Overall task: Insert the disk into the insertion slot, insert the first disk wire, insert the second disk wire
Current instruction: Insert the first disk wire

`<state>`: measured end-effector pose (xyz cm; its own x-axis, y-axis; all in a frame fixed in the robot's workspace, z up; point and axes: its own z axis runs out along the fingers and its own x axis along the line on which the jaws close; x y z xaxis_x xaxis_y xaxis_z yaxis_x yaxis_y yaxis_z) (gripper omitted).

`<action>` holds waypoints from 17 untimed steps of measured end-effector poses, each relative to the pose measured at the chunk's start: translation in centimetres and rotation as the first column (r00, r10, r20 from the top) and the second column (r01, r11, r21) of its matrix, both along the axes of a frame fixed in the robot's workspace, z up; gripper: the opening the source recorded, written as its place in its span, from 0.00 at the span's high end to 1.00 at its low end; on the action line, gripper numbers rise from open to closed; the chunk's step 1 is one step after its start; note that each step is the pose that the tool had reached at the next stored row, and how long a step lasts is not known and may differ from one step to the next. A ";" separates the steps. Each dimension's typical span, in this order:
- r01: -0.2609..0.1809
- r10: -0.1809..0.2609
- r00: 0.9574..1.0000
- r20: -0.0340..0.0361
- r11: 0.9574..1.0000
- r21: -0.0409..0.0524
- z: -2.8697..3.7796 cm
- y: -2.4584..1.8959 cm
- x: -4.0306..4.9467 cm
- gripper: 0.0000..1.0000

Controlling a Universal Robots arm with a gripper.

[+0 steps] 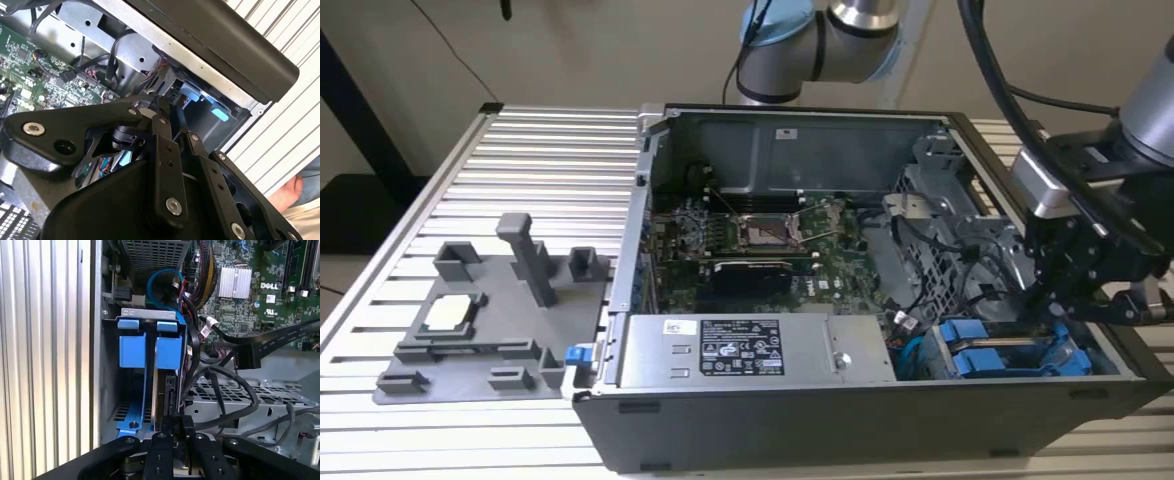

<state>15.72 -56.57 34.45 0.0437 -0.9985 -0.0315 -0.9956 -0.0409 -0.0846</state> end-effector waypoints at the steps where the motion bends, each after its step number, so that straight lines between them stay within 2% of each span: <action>1: 0.006 -0.006 1.000 0.000 1.000 0.000 -0.04 -0.02 0.00 0.81; 10: 0.073 -0.073 0.997 0.000 0.997 0.000 -0.24 -0.08 -0.09 0.81; 14: 0.073 -0.073 0.997 0.000 0.997 0.000 -0.23 -0.07 -0.08 0.81; 15: 0.073 -0.073 0.997 0.002 0.997 0.000 -0.26 -0.07 -0.08 0.81; 17: 0.073 -0.073 0.997 0.011 0.997 0.001 -0.32 -0.07 -0.09 0.81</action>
